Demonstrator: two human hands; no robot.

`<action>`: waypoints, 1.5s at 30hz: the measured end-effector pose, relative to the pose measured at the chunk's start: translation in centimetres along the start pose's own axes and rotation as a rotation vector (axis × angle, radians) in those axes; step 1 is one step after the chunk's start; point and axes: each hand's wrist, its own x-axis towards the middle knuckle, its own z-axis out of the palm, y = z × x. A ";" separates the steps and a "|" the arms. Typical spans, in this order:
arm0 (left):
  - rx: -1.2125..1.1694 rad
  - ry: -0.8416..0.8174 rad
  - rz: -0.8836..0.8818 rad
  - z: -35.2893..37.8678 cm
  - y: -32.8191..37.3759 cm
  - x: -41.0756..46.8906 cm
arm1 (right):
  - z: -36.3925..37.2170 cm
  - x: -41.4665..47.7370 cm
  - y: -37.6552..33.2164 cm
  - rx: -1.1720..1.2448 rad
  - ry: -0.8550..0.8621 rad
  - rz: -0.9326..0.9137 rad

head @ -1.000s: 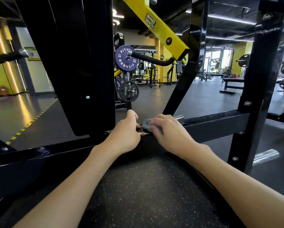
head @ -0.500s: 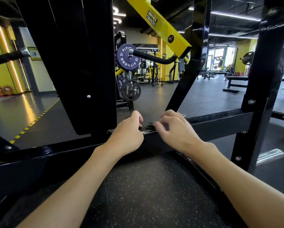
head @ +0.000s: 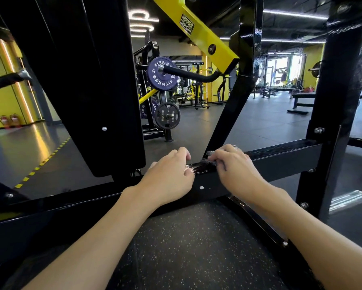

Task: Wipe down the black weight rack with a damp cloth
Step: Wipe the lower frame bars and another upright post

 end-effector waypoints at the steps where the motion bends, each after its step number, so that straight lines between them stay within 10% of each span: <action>1: 0.001 -0.002 -0.005 0.1 0.3 0.2 | -0.3 0.2 0.2 -0.022 0.005 0.022; 24: 0.160 -0.243 -0.085 1.1 4.5 4.0 | -1.4 1.4 3.7 -0.166 -0.072 -0.058; 45: 0.260 -0.069 -0.023 3.6 5.2 3.5 | -1.6 2.4 7.0 -0.017 0.035 -0.150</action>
